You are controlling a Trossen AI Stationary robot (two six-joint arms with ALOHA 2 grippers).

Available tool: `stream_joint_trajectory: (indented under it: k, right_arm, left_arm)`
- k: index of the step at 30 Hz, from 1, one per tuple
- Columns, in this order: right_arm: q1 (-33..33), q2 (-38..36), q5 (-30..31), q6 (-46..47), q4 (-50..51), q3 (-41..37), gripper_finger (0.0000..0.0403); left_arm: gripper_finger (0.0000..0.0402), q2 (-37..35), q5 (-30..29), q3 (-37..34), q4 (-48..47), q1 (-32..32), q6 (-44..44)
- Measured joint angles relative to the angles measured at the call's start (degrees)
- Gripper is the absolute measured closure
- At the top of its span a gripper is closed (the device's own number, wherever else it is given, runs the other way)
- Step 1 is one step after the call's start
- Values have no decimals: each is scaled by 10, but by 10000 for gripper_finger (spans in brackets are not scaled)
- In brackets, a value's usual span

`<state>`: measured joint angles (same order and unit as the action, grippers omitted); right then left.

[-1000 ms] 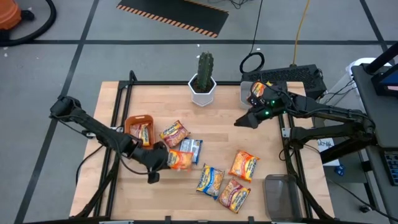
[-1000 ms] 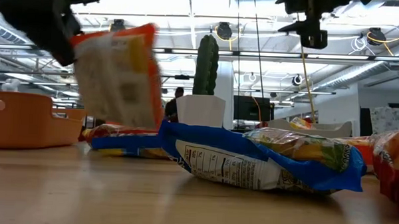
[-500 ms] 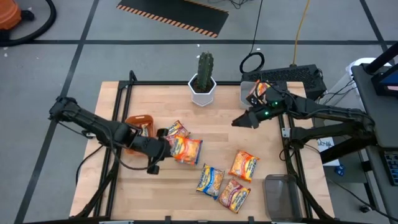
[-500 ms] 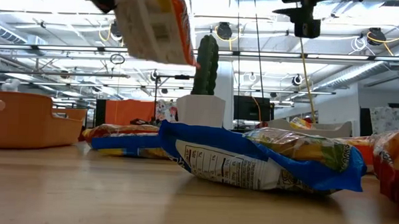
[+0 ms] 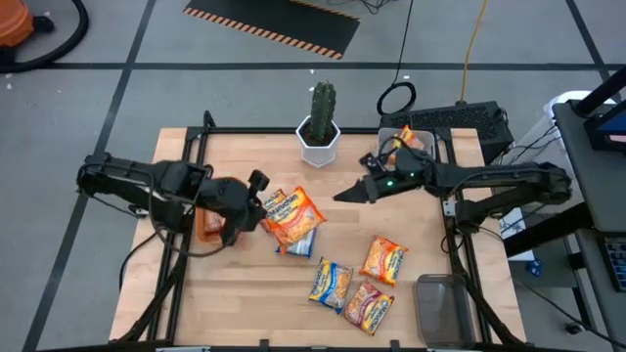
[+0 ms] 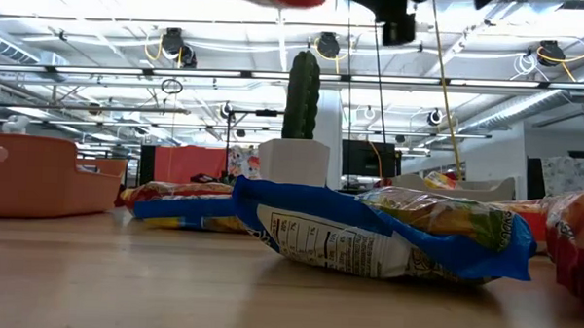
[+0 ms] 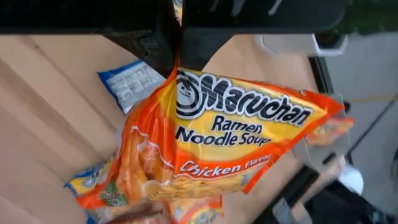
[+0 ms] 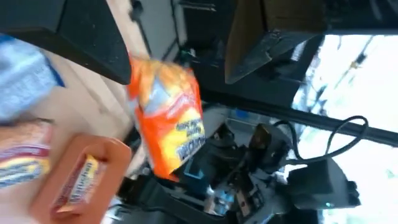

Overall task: Sort Maruchan noodles
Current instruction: Put the left orange noodle pack into the gray bin

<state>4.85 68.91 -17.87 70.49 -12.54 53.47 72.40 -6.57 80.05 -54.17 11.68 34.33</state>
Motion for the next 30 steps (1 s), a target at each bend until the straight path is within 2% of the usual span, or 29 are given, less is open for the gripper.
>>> stream_joint_trajectory:
  k: [8, 16, 24, 30]
  right_arm:
    - [-42, 93, 87, -30, -65, 0, 107]
    - [-67, 135, 155, -106, -150, 0, 105]
    - [-69, 166, 148, -132, -236, 0, 126]
    - [-64, 147, 141, -178, -227, 0, 182]
  left_arm:
    - [401, 0, 62, 2, 6, -51, 102]
    - [401, 0, 68, 2, 10, -75, 146]
    - [401, 10, 86, 1, 57, -100, 151]
    - [401, 15, 87, 0, 67, -108, 124]
